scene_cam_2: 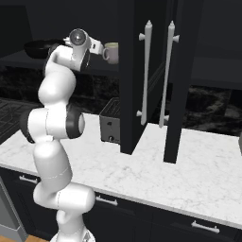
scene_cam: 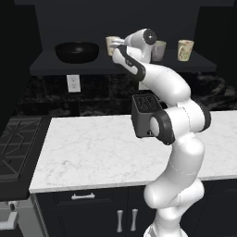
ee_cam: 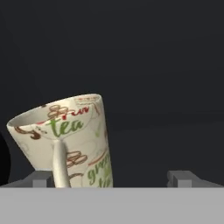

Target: Gather all objects into one cabinet and sort the glasses and bowls to opposite sides.

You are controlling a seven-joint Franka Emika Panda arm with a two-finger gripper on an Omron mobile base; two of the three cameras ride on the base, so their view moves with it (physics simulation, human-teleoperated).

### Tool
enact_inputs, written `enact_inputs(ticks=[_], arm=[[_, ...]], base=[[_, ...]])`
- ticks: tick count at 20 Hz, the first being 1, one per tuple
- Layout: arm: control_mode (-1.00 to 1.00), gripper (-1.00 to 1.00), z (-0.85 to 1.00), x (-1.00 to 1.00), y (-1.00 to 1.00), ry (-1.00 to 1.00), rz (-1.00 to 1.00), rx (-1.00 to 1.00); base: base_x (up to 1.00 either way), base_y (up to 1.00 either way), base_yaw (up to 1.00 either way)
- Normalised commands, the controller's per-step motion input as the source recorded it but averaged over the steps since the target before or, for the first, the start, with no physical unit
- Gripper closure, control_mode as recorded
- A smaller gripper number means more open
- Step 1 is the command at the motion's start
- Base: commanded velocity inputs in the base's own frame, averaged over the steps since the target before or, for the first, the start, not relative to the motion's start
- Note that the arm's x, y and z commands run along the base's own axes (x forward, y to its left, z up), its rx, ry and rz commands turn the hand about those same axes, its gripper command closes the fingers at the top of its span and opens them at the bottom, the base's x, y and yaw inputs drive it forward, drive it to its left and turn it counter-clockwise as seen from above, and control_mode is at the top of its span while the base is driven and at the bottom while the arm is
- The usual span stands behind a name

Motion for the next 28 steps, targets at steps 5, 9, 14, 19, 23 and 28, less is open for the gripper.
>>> enact_inputs(ticks=[5, 9, 14, 19, 23, 28], arm=[[-1.0, -1.0, 0.0, 0.17, 0.13, 0.0, 0.0, 0.0], [-1.0, -1.0, 0.0, 0.19, 0.16, 0.0, 0.0, 0.0], [-1.0, -1.0, -0.07, 0.08, 0.3, 0.0, 0.0, 0.0], [-1.0, -1.0, -0.1, 0.01, 0.22, 0.0, 0.0, 0.01], [-1.0, -1.0, -0.03, 0.0, 0.0, 0.0, 0.0, 0.04], [-1.0, 1.0, -0.29, 0.02, 0.36, 0.0, 0.0, 0.2]], base=[[0.0, 0.0, 0.0], [0.0, 0.0, 0.0], [0.0, 0.0, 0.0], [0.0, 0.0, 0.0], [0.0, 0.0, 0.0], [0.0, 0.0, 0.0]])
